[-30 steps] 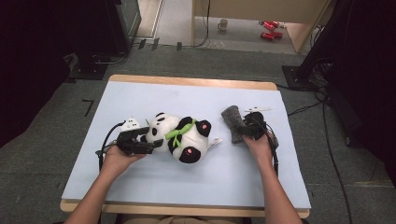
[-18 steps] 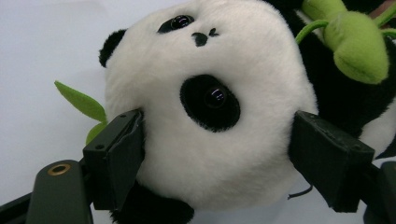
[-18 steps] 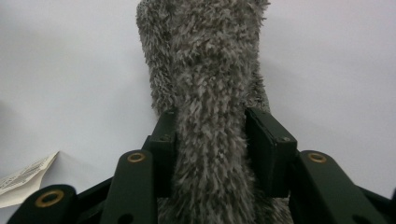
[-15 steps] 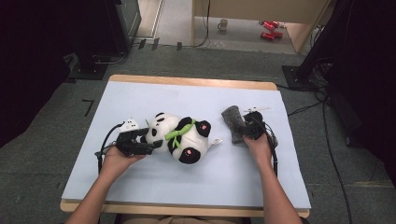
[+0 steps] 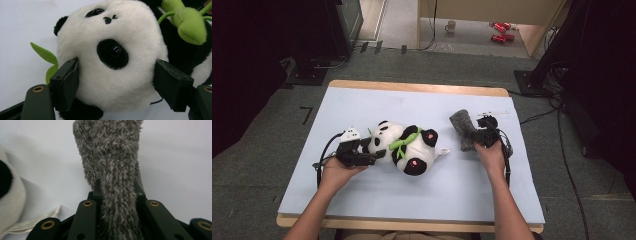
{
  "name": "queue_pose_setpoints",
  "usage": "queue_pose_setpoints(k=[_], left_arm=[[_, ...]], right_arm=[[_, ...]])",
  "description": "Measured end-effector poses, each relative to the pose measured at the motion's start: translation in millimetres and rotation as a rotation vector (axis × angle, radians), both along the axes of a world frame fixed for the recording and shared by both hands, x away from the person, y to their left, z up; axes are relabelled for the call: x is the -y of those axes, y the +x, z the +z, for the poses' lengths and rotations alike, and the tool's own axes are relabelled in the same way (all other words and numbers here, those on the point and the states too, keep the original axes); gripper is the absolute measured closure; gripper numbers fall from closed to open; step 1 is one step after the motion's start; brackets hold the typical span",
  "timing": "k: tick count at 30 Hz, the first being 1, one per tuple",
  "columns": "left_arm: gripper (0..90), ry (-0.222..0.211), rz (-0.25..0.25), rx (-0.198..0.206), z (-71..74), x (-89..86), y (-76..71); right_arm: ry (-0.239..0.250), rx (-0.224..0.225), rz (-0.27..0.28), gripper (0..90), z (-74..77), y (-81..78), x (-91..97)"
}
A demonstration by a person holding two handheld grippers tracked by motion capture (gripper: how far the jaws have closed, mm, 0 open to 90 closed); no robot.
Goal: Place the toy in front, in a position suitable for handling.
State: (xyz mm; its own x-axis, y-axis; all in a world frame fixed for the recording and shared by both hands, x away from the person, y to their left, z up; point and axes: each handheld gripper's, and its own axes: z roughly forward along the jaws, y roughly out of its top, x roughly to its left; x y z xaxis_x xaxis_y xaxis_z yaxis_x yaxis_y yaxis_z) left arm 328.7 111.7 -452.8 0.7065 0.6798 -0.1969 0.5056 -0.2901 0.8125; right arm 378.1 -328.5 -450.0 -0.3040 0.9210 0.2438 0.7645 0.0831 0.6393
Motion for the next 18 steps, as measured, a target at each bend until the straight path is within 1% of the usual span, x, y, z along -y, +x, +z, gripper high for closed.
queue_pose_setpoints(k=[2,4,5,6,7,8,10,12,13,14,15,16,18], left_arm=[[24.7,-0.003,0.000,0.003,-0.5,-0.1,-0.3],[24.7,-0.009,0.000,0.003,-1.0,-0.6,-0.2],[24.7,-0.011,0.000,0.004,-1.3,-0.8,-0.2],[24.6,-0.013,0.001,0.004,-1.5,-0.7,-0.3],[24.6,-0.013,0.000,0.005,-1.5,-0.8,-0.4],[24.6,-0.013,-0.001,0.005,-1.6,-0.9,-0.5],[24.6,-0.010,-0.003,0.005,-1.5,-1.2,-0.7],[24.6,-0.008,-0.004,0.005,-1.5,-1.2,-0.9],[24.5,-0.009,-0.003,0.005,-1.5,-1.2,-1.1],[24.5,-0.009,-0.003,0.005,-1.5,-1.2,-1.1],[24.5,-0.007,-0.004,0.005,-1.5,-1.3,-1.2],[24.5,-0.007,-0.005,0.005,-1.5,-1.4,-1.2],[24.5,-0.008,-0.005,0.004,-1.6,-1.6,-1.2]], right_arm=[[0.018,0.020,0.001,73.9,6.7,-4.0,-1.7],[0.029,0.027,0.003,73.9,12.4,-5.7,-4.4],[0.027,0.032,0.008,74.0,15.7,-6.3,-6.9],[0.014,0.036,0.015,74.0,18.4,-6.2,-9.4],[-0.004,0.030,0.022,74.1,21.7,-5.6,-12.0],[-0.010,0.027,0.025,74.2,24.2,-4.8,-13.7],[-0.009,0.024,0.025,74.2,27.4,-4.2,-15.1],[0.014,0.004,0.023,74.5,33.1,-3.0,-18.0],[0.012,-0.003,0.024,74.6,35.8,-2.5,-19.8],[-0.008,0.005,0.046,74.7,42.2,-1.9,-23.9],[-0.017,0.010,0.054,74.8,44.7,-1.6,-25.4],[-0.030,0.018,0.067,75.0,51.3,-0.8,-29.1],[-0.027,0.028,0.084,75.1,61.1,1.4,-35.4]])
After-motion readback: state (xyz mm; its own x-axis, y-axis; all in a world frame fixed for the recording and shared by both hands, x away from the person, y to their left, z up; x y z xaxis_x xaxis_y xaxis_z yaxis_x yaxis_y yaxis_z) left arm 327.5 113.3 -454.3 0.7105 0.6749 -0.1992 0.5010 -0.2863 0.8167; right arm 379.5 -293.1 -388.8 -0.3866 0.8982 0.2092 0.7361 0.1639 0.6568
